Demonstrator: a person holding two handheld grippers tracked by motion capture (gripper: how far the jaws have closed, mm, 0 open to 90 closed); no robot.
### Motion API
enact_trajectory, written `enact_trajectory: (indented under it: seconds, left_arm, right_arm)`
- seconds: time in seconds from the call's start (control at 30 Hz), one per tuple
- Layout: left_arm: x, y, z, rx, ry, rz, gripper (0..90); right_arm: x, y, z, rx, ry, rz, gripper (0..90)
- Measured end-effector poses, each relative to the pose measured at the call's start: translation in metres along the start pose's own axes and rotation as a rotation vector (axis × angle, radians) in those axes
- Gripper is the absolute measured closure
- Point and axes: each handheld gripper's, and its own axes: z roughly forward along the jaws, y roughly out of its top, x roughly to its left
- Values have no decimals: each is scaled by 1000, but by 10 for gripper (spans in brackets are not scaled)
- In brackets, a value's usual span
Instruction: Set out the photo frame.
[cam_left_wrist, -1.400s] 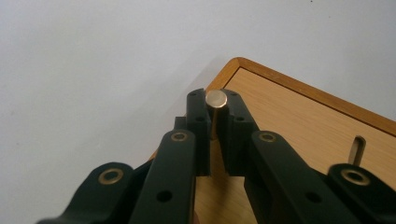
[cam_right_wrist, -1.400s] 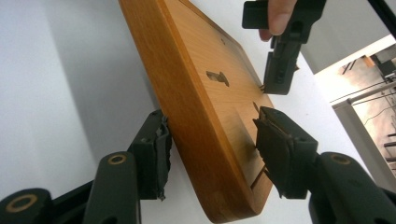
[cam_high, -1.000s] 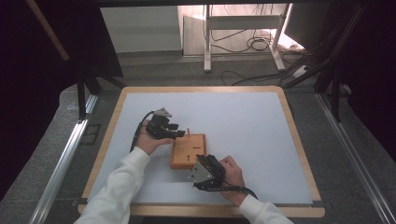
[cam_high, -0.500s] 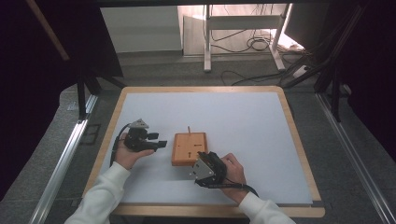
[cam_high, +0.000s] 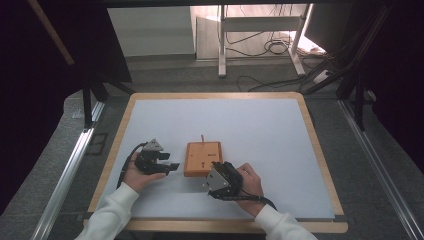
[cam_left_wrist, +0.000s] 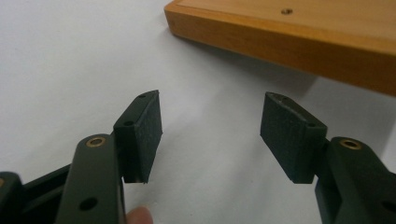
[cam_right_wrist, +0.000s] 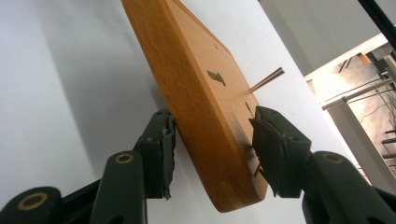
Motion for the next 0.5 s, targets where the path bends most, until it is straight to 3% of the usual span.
enact_trajectory:
  seconds: [0.5]
  left_arm:
    - [5, -5, 0, -7, 10, -27, 375]
  right_arm:
    - [-12, 13, 1, 30, -19, -38, 563]
